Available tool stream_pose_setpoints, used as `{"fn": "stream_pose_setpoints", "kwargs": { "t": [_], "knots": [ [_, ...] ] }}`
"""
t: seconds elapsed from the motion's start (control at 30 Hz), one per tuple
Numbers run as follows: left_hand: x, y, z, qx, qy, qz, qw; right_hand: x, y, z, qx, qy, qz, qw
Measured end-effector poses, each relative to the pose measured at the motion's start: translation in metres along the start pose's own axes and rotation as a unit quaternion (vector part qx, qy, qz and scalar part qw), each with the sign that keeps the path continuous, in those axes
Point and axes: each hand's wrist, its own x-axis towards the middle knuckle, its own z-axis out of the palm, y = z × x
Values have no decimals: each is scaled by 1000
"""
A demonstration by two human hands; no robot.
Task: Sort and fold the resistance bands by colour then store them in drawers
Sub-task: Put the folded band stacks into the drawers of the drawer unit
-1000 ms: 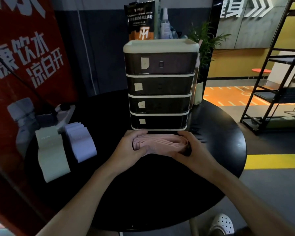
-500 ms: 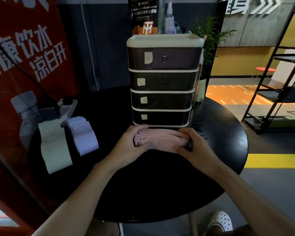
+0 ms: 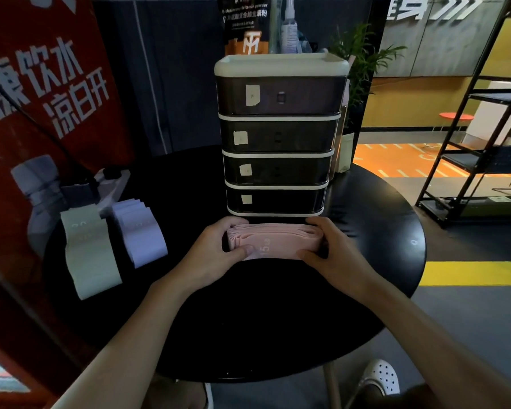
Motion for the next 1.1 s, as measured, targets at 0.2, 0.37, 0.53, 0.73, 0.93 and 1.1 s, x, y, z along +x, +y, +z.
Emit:
{"fn": "stream_pose_setpoints", "kwargs": {
  "t": [0.2,0.37,0.53,0.73,0.93,1.1],
  "knots": [
    [-1,-3,2,-11,28,18,999,-1,0,0,28,41,-18,999],
    [-4,-4,3,16,-9,71,997,-2,-1,1,3,28,-33,999],
    [-4,-5,6,50,-3,97,994,-4,-9,2,24,27,-54,998],
    [-6,-6,2,153,-43,104,982,-4,-3,5,-45,23,-56,997],
    [-9,-5,0,142,-55,109,982,-2,-1,5,-70,18,-39,997],
    [-10,-1,1,69,-11,92,993,-1,-2,7,-48,37,-24,998]
  ]
}}
